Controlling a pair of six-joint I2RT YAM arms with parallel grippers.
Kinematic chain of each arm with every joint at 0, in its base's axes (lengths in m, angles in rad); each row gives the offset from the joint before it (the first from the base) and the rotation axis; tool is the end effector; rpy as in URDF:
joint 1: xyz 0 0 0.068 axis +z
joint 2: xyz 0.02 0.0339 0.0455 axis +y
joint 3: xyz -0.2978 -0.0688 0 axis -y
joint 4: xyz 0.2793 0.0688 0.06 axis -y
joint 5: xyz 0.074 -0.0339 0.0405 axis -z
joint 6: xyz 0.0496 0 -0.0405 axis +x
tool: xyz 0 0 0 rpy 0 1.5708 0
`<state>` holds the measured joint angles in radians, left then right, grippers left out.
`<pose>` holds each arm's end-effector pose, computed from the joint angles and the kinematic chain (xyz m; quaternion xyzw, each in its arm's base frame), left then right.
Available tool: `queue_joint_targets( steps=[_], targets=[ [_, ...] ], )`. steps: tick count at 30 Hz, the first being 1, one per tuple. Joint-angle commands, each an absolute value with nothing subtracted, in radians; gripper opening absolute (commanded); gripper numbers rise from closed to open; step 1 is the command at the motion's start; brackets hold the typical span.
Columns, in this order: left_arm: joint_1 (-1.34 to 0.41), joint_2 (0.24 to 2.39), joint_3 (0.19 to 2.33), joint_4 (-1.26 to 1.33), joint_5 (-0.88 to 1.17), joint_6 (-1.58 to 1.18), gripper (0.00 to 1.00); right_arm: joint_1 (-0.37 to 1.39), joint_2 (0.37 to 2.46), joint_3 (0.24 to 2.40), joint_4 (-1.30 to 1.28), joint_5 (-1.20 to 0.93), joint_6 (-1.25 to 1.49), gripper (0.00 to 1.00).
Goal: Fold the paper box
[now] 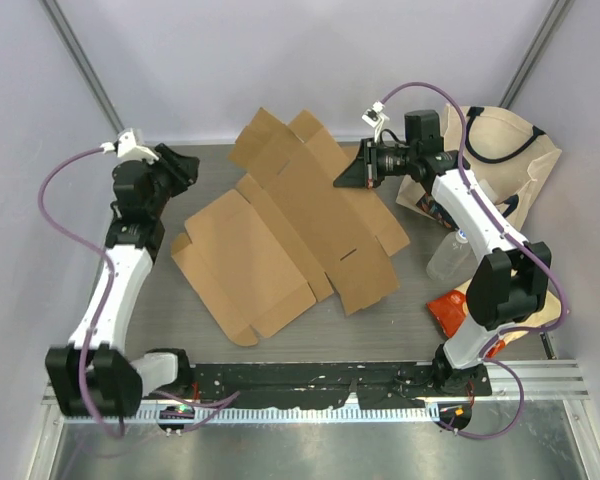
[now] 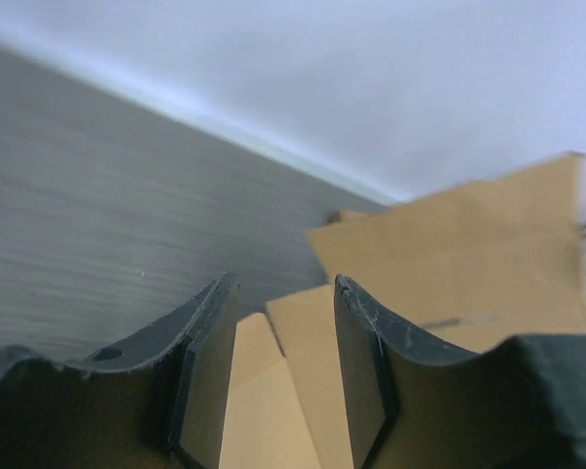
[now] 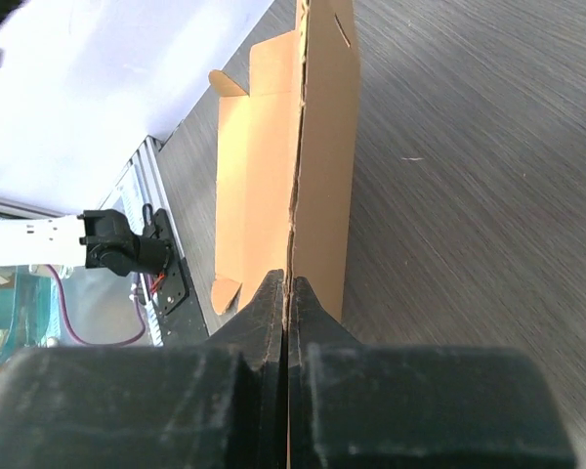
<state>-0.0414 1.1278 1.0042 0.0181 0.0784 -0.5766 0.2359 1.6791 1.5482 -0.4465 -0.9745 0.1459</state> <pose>0.2993 -0.0163 0.3947 -0.1711 0.7233 -0.2310 0.6278 0.4010 0.1386 0.3770 -0.2578 0.7660 0.4840 0.3353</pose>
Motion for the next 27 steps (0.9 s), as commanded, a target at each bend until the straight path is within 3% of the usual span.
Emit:
queue_joint_targets(
  steps=[1,4,6,9,12,16,22,27],
  targets=[
    [0.041,1.401,1.031,0.089,0.205,-0.785,0.47,0.236,1.618,1.549,-0.387,-1.038,0.155,0.01],
    [0.052,1.62,1.176,0.062,0.326,-0.785,0.37,0.236,1.617,1.545,-0.385,-1.04,0.153,0.01],
    [0.052,1.702,1.287,0.015,0.415,-0.779,0.36,0.236,1.62,1.546,-0.388,-1.04,0.15,0.01],
    [0.048,1.808,1.244,0.283,0.579,-0.886,0.4,0.236,1.64,1.548,-0.393,-1.039,0.144,0.01],
    [0.032,1.804,1.175,0.419,0.598,-0.885,0.42,0.238,1.658,1.56,-0.405,-1.04,0.14,0.01],
    [0.009,1.809,1.175,0.371,0.649,-0.841,0.31,0.238,1.664,1.566,-0.394,-1.035,0.144,0.01],
    [-0.09,1.651,1.059,0.292,0.508,-0.686,0.24,0.238,1.661,1.563,-0.38,-1.025,0.16,0.01],
    [-0.237,1.496,0.974,0.207,0.204,-0.517,0.21,0.239,1.651,1.548,-0.365,-1.022,0.175,0.01]
  ],
)
